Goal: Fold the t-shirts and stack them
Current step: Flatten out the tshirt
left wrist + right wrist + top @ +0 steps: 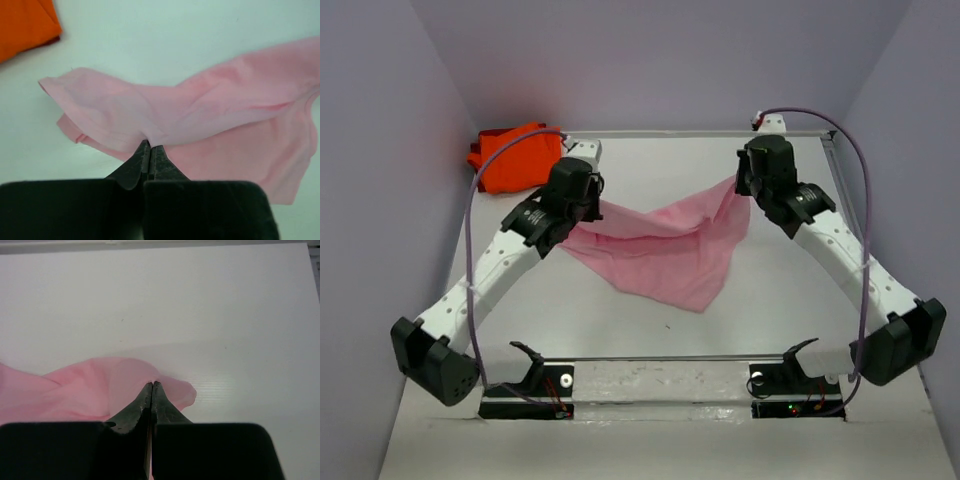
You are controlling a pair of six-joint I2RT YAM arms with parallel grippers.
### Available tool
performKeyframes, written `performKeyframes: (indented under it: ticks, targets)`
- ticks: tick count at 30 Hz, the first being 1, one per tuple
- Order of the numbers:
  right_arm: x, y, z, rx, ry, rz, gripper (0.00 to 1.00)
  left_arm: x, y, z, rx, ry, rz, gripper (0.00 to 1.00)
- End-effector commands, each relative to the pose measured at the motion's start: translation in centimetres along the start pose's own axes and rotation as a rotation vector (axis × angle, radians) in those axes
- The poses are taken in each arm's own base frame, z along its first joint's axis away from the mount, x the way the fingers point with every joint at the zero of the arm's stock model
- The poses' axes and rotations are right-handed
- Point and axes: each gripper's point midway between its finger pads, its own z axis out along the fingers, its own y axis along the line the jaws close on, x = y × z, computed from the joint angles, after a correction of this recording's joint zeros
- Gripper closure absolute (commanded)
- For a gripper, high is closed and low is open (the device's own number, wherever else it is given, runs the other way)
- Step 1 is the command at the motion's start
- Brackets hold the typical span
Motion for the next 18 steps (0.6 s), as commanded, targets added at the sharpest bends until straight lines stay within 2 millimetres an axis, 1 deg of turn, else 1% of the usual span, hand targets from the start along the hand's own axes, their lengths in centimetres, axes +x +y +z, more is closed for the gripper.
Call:
performKeyframes:
  ticks: [1, 2, 4, 5, 6, 7, 8, 9, 10, 11, 12, 13, 14, 15, 16, 17, 18]
  targets:
    - [-2.8, -1.8, -5.6, -0.018, -0.112, 0.086, 1.00, -6.9, 1.8, -8.2, -0.011, -0.290, -0.095, 1.00]
    - [-4.1, -2.4, -7.8, -0.035, -0.162, 0.112, 1.00, -8.5, 2.5, -11.1, 0.001, -0.384, -0.120, 1.00]
    - [-4.7, -3.2, -10.1, -0.052, -0.182, 0.127, 1.00, -9.9, 3.7, -13.8, -0.021, -0.493, -0.142, 1.00]
    - [-5.0, -3.5, -11.1, -0.055, -0.191, 0.138, 1.00, -10.3, 4.3, -15.0, -0.031, -0.533, -0.156, 1.00]
    - [-6.0, -4.2, -13.1, -0.066, -0.229, 0.164, 1.00, -10.7, 5.2, -17.2, -0.036, -0.590, -0.177, 1.00]
    - [-5.7, -4.6, -13.9, -0.066, -0.225, 0.173, 1.00, -10.9, 6.2, -18.2, -0.074, -0.622, -0.187, 1.00]
    - [-5.9, -4.6, -14.8, -0.085, -0.233, 0.183, 1.00, -11.1, 6.9, -19.9, -0.078, -0.662, -0.205, 1.00]
    - [-6.2, -5.1, -16.3, -0.099, -0.260, 0.197, 1.00, -11.1, 7.3, -20.7, -0.085, -0.682, -0.214, 1.00]
    - [-6.1, -5.2, -17.1, -0.116, -0.258, 0.198, 1.00, -11.0, 7.5, -21.4, -0.080, -0.700, -0.227, 1.00]
    - [-6.2, -5.5, -17.9, -0.125, -0.271, 0.199, 1.00, -10.9, 7.9, -22.8, -0.065, -0.736, -0.247, 1.00]
    - [-6.2, -5.7, -18.7, -0.138, -0.284, 0.202, 1.00, -10.8, 7.9, -23.5, -0.044, -0.751, -0.256, 1.00]
    - [-6.4, -6.2, -20.4, -0.162, -0.320, 0.207, 1.00, -10.7, 7.8, -24.1, -0.024, -0.763, -0.263, 1.00]
    - [-6.2, -6.0, -21.4, -0.201, -0.330, 0.182, 1.00, -10.6, 7.6, -25.6, 0.026, -0.796, -0.280, 1.00]
    - [-6.2, -6.4, -22.4, -0.212, -0.351, 0.188, 1.00, -10.5, 7.4, -26.2, 0.053, -0.811, -0.284, 1.00]
    - [-5.8, -7.0, -24.1, -0.232, -0.375, 0.196, 1.00, -10.2, 7.0, -26.6, 0.088, -0.817, -0.279, 1.00]
    - [-6.0, -7.2, -25.4, -0.254, -0.392, 0.196, 1.00, -9.7, 7.0, -27.4, 0.112, -0.828, -0.298, 1.00]
    - [-5.4, -7.4, -27.1, -0.293, -0.394, 0.189, 1.00, -9.2, 6.7, -28.0, 0.153, -0.837, -0.293, 1.00]
